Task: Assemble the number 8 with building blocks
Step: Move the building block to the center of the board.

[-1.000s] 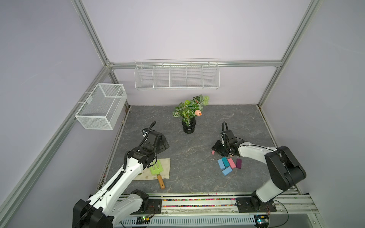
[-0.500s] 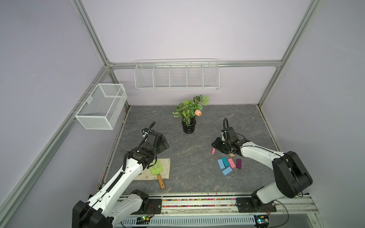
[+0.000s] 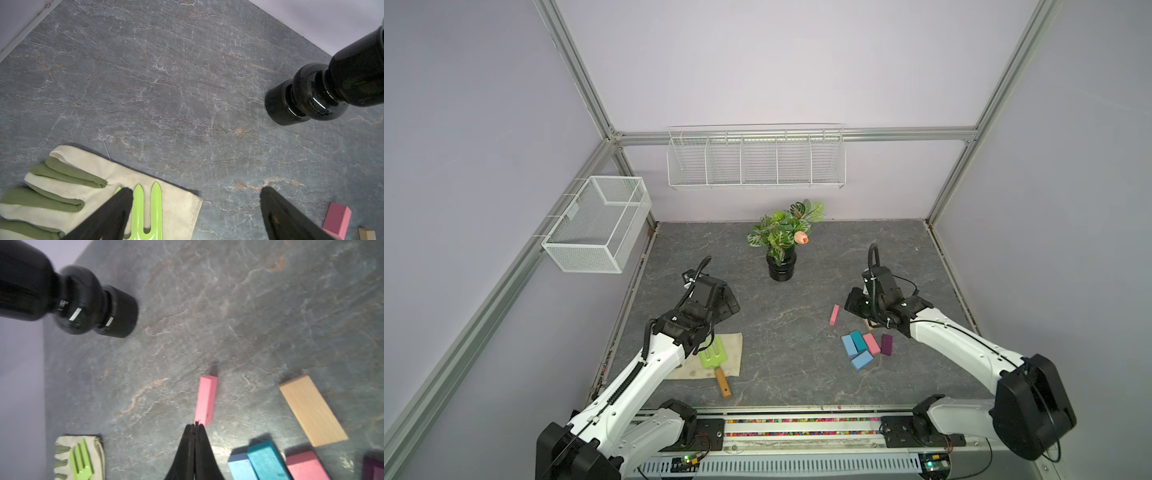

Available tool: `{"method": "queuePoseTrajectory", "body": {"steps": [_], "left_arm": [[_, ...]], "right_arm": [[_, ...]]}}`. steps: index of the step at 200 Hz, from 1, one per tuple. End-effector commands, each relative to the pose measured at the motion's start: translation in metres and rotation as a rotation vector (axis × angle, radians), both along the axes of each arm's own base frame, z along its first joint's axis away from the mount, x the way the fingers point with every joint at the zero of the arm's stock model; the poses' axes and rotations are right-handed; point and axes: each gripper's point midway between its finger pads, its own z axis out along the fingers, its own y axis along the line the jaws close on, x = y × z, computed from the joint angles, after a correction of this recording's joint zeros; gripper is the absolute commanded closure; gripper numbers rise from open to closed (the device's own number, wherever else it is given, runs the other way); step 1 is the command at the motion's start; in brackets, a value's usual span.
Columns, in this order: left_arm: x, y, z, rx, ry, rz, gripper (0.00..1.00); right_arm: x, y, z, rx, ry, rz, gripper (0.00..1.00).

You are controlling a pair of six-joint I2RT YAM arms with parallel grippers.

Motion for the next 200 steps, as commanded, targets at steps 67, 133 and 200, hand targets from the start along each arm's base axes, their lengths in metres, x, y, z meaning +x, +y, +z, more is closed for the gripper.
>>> {"method": "queuePoseTrajectory", "body": {"steps": [67, 133, 200], "left_arm": [[-0.001, 0.001, -0.002, 0.000, -0.001, 0.009, 0.01], [0.001, 0.000, -0.004, 0.005, 0.002, 0.007, 0.00], [0.001, 0.000, -0.007, 0.010, 0.010, 0.006, 0.01]], "right_arm": [[-0.004, 0.016, -0.067, -0.017, 0.151, 0.077, 0.93], [0.007, 0.033, -0.063, 0.024, 0.138, 0.110, 0.93], [0.024, 0.060, -0.065, 0.043, 0.140, 0.160, 0.93]]}}
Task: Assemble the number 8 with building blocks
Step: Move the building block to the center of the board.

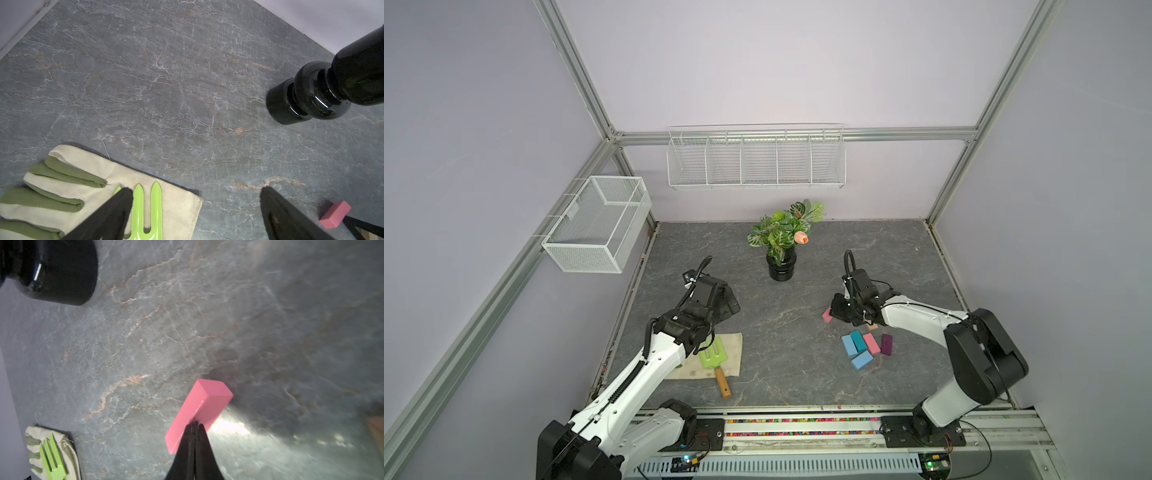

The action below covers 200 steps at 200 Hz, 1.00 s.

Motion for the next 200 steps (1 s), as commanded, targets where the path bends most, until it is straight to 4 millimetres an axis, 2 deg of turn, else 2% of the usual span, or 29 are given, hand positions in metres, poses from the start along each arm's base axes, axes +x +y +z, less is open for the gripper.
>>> {"method": "queuePoseTrajectory", "body": {"steps": [1, 22, 43, 61, 77, 122, 124, 129, 158, 200], "left_arm": [[0.001, 0.000, -0.005, 0.008, 0.002, 0.007, 0.00], [0.001, 0.001, -0.005, 0.015, 0.005, 0.006, 0.00], [0.001, 0.001, -0.004, 0.019, 0.002, 0.005, 0.00], [0.002, 0.001, -0.003, 0.023, 0.001, 0.003, 0.00], [0.002, 0.002, -0.003, 0.025, -0.001, 0.004, 0.01], [0.004, 0.001, -0.001, 0.023, -0.007, 0.005, 0.00], [0.004, 0.001, -0.001, 0.022, -0.008, 0.006, 0.00], [0.004, 0.001, -0.001, 0.022, -0.007, 0.005, 0.00], [0.005, -0.001, 0.001, 0.016, -0.009, 0.004, 0.00], [0.005, -0.001, 0.000, 0.014, -0.005, 0.004, 0.00]], "right_arm": [[0.009, 0.015, 0.000, 0.019, -0.010, 0.038, 0.93], [0.014, 0.021, -0.002, 0.033, -0.009, 0.044, 0.93], [0.017, 0.022, 0.007, 0.040, -0.045, 0.043, 0.93], [0.014, 0.013, 0.014, -0.002, -0.054, 0.038, 0.90], [0.007, 0.004, 0.016, -0.046, -0.048, 0.047, 0.93], [-0.014, -0.006, 0.001, -0.087, -0.004, 0.067, 0.93], [-0.020, -0.009, -0.007, -0.094, 0.014, 0.068, 0.93], [-0.024, -0.009, -0.012, -0.091, 0.025, 0.068, 0.93], [-0.031, -0.004, -0.025, -0.087, 0.052, 0.083, 0.93], [-0.030, 0.014, -0.031, -0.080, 0.062, 0.133, 0.93]]}}
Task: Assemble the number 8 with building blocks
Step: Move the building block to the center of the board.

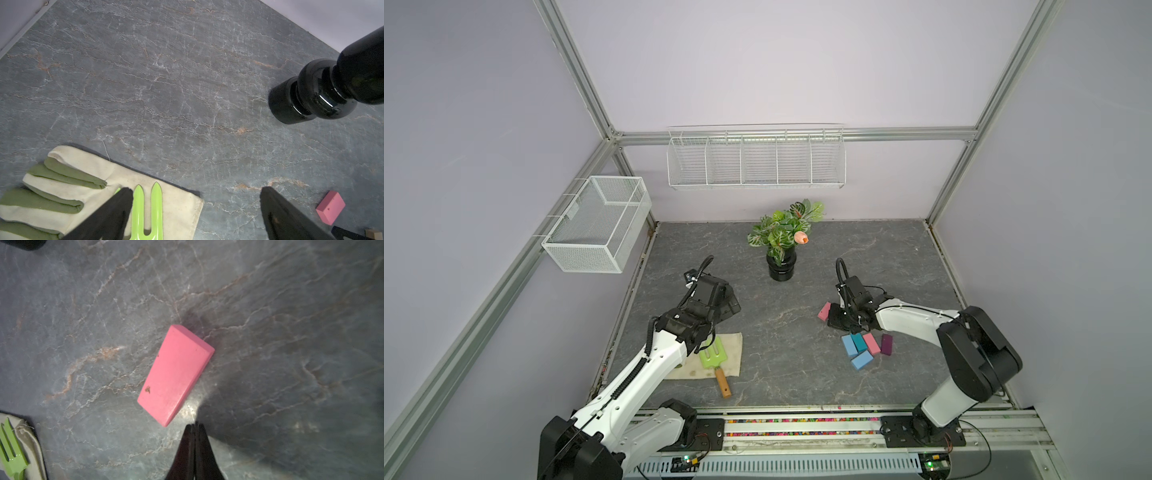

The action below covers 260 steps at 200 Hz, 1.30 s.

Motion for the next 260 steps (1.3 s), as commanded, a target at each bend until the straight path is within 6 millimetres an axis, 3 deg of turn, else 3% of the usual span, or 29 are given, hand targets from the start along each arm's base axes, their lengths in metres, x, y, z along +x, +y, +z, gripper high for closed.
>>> {"method": "queuePoseTrajectory", "body": {"steps": [1, 19, 23, 42, 133, 168, 202, 225, 247, 260], "left_arm": [[0.003, 0.000, 0.004, 0.004, -0.014, 0.006, 0.00], [0.003, 0.000, 0.005, 0.003, -0.016, 0.007, 0.00], [0.003, 0.000, 0.005, 0.004, -0.016, 0.007, 0.01], [0.003, 0.001, 0.005, 0.007, -0.018, 0.008, 0.00], [0.001, 0.003, 0.004, 0.020, -0.014, 0.008, 0.00], [0.000, 0.004, 0.005, 0.022, -0.015, 0.010, 0.00], [-0.001, 0.007, 0.007, 0.031, -0.021, 0.015, 0.00], [0.000, 0.007, 0.008, 0.031, -0.024, 0.016, 0.00], [0.001, 0.004, 0.006, 0.024, -0.019, 0.010, 0.00], [0.002, 0.003, 0.006, 0.019, -0.019, 0.008, 0.00]], "right_arm": [[0.000, 0.013, -0.006, 0.007, 0.010, 0.040, 0.93], [-0.005, 0.018, -0.015, -0.002, 0.036, 0.055, 0.93], [0.002, 0.024, -0.008, 0.012, 0.018, 0.058, 0.93], [0.003, 0.032, -0.011, 0.013, 0.023, 0.072, 0.93], [0.019, 0.042, -0.017, -0.008, 0.018, 0.081, 0.93], [0.025, 0.048, -0.011, -0.001, 0.006, 0.087, 0.93], [0.016, 0.045, 0.009, 0.011, -0.033, 0.100, 0.93], [0.002, 0.031, 0.027, -0.035, -0.071, 0.089, 0.75], [-0.008, -0.006, 0.043, -0.150, -0.110, 0.022, 0.45], [-0.011, -0.030, 0.055, -0.232, -0.143, -0.009, 0.33]]}}
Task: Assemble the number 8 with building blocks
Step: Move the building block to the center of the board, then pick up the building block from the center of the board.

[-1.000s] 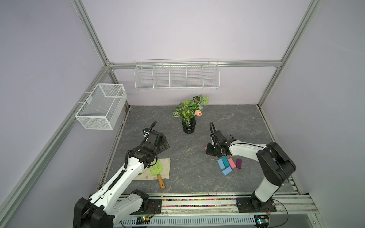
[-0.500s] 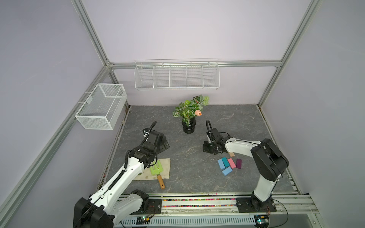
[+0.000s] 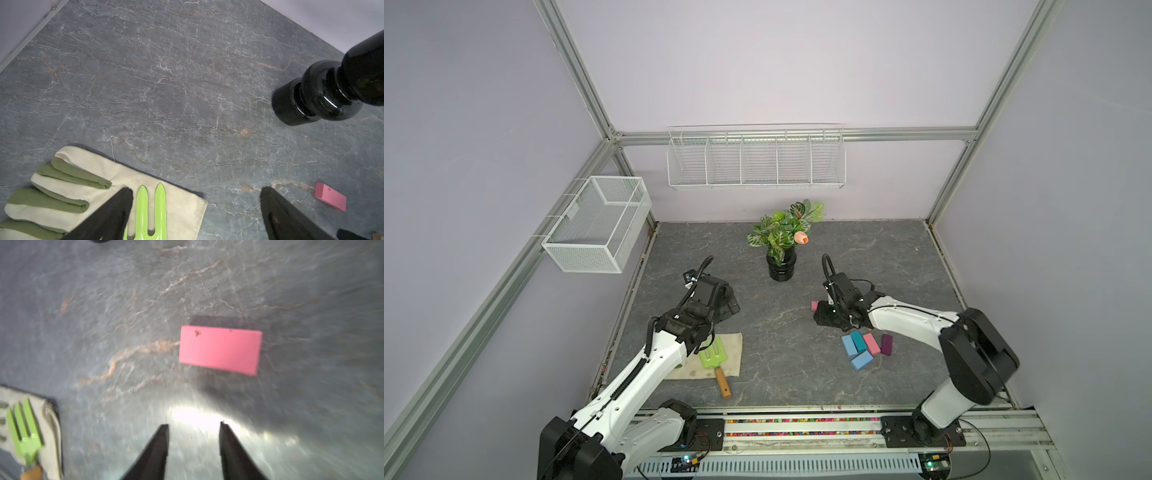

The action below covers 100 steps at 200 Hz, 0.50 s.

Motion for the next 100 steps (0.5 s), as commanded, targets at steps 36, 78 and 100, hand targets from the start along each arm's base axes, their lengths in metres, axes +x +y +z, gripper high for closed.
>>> {"method": "queuePoseTrajectory", "body": {"steps": [36, 78, 100], "left_arm": [[0.002, -0.001, 0.007, -0.009, -0.027, 0.006, 0.00], [-0.002, 0.001, 0.008, -0.021, -0.045, 0.002, 0.00], [-0.003, 0.001, 0.008, -0.021, -0.042, 0.003, 0.00]], "right_arm": [[-0.010, -0.108, 0.019, -0.257, 0.006, -0.159, 0.26], [-0.017, -0.134, 0.001, -0.297, 0.106, -0.147, 0.27], [-0.023, -0.141, -0.014, -0.294, 0.151, -0.157, 0.26]]}}
